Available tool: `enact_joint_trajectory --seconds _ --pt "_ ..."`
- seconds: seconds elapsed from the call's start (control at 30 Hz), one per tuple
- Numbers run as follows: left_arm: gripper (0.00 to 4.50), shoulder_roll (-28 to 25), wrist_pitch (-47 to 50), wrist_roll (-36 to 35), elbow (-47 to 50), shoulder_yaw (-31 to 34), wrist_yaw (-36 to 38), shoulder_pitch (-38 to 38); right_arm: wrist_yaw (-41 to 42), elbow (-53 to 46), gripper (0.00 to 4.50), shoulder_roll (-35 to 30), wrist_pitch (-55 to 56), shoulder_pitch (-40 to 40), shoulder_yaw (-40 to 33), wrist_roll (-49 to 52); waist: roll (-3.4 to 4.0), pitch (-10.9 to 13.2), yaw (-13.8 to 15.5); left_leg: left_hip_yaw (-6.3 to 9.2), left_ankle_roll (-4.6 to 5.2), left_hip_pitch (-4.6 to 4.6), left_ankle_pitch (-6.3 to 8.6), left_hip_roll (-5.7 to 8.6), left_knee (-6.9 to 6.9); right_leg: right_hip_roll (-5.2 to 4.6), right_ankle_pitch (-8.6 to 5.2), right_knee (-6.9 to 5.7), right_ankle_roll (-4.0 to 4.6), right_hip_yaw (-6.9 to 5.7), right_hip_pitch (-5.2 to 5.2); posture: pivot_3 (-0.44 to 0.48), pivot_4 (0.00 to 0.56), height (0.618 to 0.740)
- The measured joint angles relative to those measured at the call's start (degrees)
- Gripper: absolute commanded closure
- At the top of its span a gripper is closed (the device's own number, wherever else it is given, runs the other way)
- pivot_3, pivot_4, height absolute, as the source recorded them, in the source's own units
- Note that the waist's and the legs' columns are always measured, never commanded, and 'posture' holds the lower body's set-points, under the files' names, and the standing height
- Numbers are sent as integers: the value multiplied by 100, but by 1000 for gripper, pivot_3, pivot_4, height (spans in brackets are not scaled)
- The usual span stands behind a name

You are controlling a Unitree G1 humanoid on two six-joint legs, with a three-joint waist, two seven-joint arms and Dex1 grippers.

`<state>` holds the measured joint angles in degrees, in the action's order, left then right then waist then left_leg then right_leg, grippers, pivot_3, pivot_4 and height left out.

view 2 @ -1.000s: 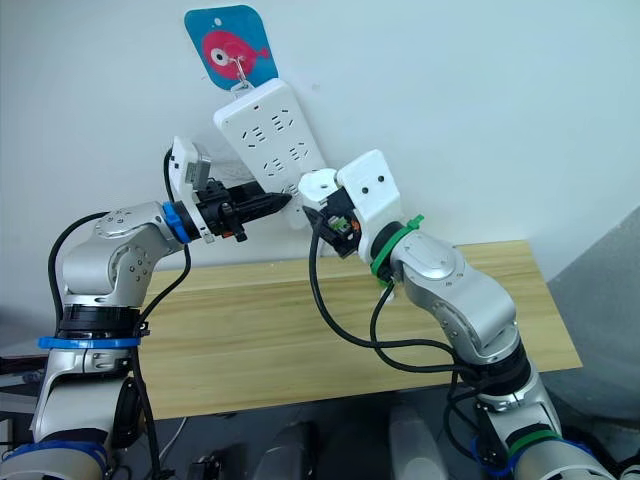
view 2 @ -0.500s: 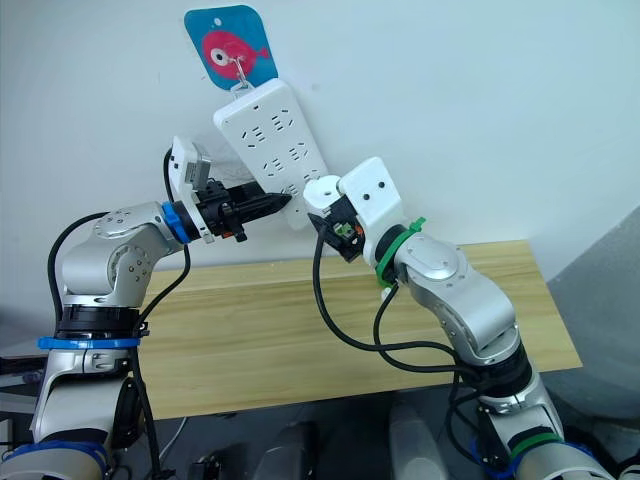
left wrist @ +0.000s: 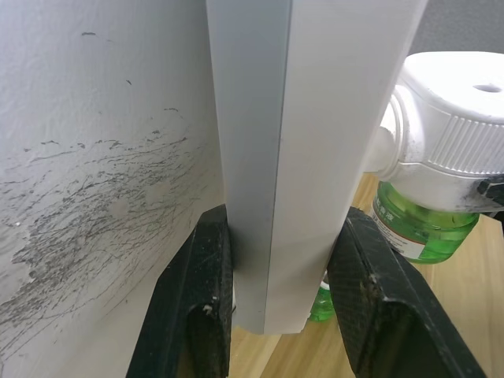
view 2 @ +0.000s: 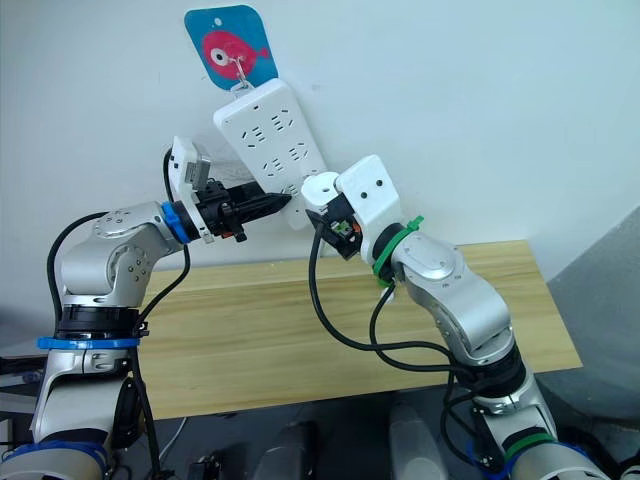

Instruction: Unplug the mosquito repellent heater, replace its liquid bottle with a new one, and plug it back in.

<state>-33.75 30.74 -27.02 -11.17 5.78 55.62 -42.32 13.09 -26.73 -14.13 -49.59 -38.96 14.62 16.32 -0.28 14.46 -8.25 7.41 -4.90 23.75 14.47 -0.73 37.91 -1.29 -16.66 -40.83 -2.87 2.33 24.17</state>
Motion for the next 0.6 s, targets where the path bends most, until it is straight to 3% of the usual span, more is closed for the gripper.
enact_joint_trajectory --seconds 0.6 --pt "3198 -32 13 64 6 99 -10 66 232 841 1458 422 487 -274 67 -420 1 0 -71 -1 0 -7 0 -1 1 1 0 -11 0 2 0 -181 195 725"
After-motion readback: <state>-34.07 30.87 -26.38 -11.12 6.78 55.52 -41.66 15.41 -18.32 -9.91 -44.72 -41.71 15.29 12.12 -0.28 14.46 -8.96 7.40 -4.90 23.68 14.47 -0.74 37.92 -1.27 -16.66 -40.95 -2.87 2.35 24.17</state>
